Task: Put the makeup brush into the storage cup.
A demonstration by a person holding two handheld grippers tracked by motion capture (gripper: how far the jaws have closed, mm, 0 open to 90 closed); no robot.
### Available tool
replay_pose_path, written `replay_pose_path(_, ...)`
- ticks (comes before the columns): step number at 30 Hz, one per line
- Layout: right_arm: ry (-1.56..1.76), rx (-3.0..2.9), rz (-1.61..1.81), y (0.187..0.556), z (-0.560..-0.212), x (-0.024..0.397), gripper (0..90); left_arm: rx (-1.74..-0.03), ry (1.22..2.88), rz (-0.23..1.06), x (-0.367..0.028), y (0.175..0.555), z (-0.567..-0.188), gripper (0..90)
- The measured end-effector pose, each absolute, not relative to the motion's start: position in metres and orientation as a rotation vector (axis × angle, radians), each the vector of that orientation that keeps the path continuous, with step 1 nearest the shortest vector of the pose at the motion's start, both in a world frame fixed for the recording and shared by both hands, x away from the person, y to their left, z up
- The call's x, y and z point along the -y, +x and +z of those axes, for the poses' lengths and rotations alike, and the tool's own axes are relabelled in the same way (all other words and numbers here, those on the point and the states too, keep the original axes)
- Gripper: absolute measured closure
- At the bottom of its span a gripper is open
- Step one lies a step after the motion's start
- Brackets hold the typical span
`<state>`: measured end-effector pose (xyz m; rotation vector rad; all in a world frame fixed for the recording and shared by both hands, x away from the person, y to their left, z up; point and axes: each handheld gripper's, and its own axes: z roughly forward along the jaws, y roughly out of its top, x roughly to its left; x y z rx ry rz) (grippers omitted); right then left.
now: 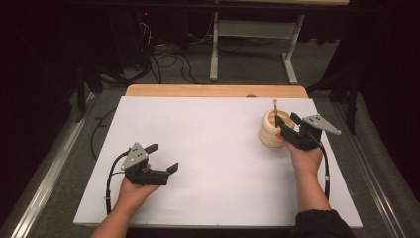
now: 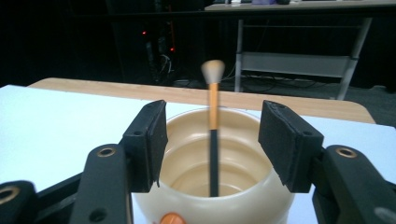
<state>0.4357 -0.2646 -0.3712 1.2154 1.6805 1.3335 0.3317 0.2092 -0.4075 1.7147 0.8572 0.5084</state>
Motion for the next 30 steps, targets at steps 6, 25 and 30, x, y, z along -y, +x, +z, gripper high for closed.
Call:
replay_pose_path(6, 1.199, -1.715, 1.349, 0.432, -0.370, 0.262, 32.5, -0.862, 1.708, 0.510, -0.210, 0.332, -0.407, 0.2)
replay_pose_path(25, 1.164, -1.800, 1.356, 0.416, -0.372, 0.249, 1.2, -0.869, 1.706, 0.509, -0.209, 0.331, -0.407, 0.2)
replay_pose_path(30, 1.155, -1.803, 1.369, 0.408, -0.373, 0.247, 1.2, -0.870, 1.712, 0.510, -0.209, 0.330, -0.406, 0.1)
